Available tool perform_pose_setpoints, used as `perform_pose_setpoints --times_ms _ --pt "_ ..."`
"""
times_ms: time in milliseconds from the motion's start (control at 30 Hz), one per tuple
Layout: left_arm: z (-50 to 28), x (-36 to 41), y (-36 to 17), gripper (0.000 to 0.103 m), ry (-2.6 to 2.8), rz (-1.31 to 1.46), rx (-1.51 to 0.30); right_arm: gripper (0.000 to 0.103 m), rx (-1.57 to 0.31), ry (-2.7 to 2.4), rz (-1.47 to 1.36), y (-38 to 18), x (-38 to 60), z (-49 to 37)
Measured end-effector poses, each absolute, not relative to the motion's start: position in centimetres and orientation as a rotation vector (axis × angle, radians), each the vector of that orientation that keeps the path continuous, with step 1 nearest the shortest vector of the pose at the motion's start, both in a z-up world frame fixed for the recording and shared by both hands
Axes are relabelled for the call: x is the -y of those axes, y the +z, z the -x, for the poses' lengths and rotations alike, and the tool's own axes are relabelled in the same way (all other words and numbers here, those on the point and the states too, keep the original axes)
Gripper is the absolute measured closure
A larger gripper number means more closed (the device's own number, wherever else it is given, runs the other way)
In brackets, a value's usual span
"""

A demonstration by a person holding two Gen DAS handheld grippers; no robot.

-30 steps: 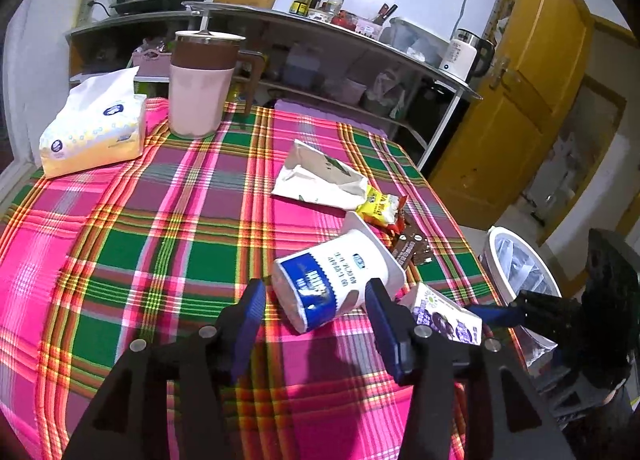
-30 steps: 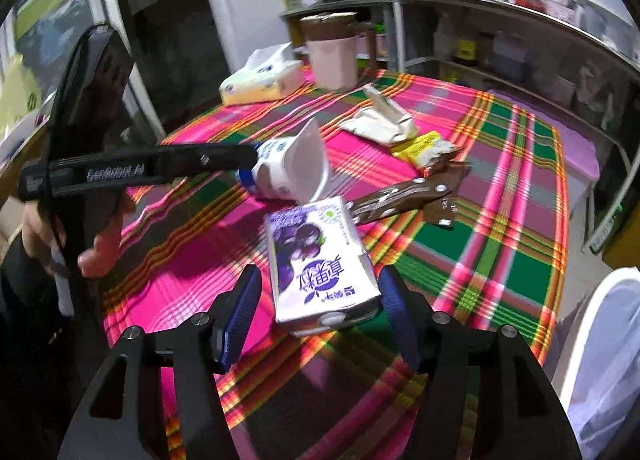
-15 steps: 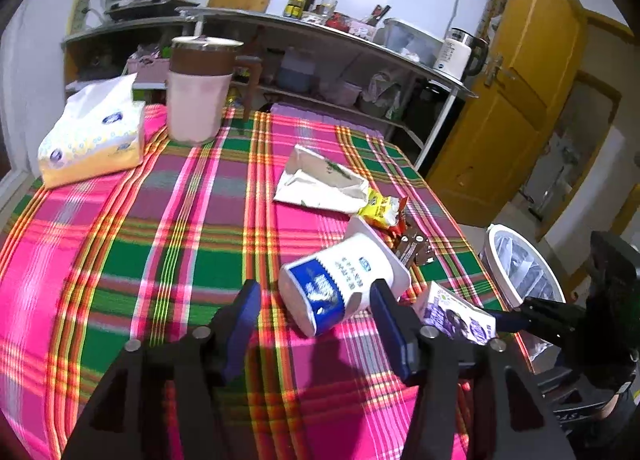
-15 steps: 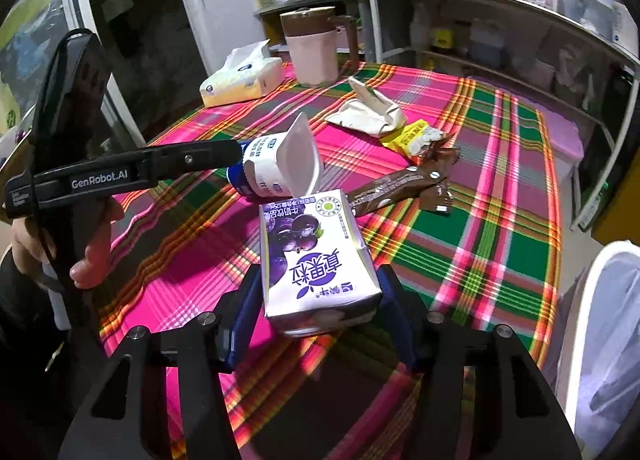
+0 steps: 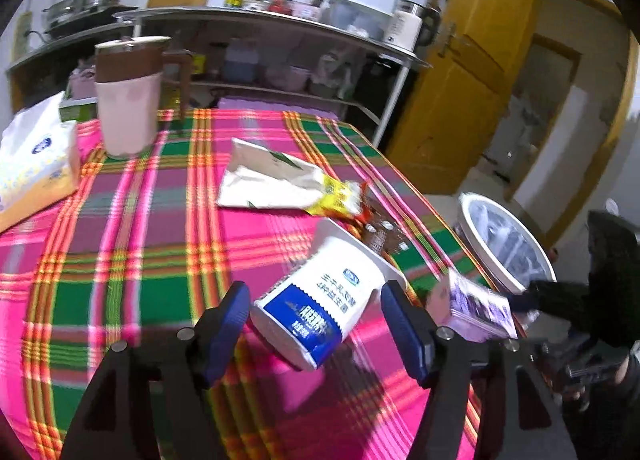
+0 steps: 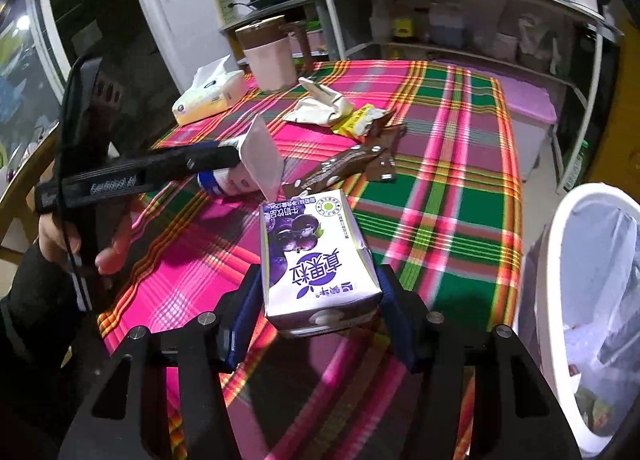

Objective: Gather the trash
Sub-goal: 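Grasp the white yogurt cup with the left gripper while the right holds the carton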

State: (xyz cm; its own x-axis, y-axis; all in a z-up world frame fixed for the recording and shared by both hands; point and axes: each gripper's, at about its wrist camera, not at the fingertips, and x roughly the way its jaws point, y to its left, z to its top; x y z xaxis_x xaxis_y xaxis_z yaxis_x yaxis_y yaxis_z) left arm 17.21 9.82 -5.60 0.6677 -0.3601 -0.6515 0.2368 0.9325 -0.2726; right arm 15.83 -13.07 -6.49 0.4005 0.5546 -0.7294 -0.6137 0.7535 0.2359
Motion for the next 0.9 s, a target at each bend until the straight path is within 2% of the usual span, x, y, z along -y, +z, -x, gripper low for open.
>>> perform_pose_setpoints --times_ms 300,533,900 --pt "-15.1 -7.3 -5.1 0.037 -0.380 0.134 -0.757 0.046 -0.867 0.698 0.024 -5.8 15.0 -15.6" --pt "-15.0 -4.9 -5.2 0.058 -0.338 0.082 -0.781 0.046 -0.849 0.659 -0.007 -5.2 16.4 -15.1" --pt "-14.6 -3.1 -5.2 0.059 -0.298 0.093 -0.788 0.046 -0.825 0.617 -0.045 -4.9 18.5 -14.2"
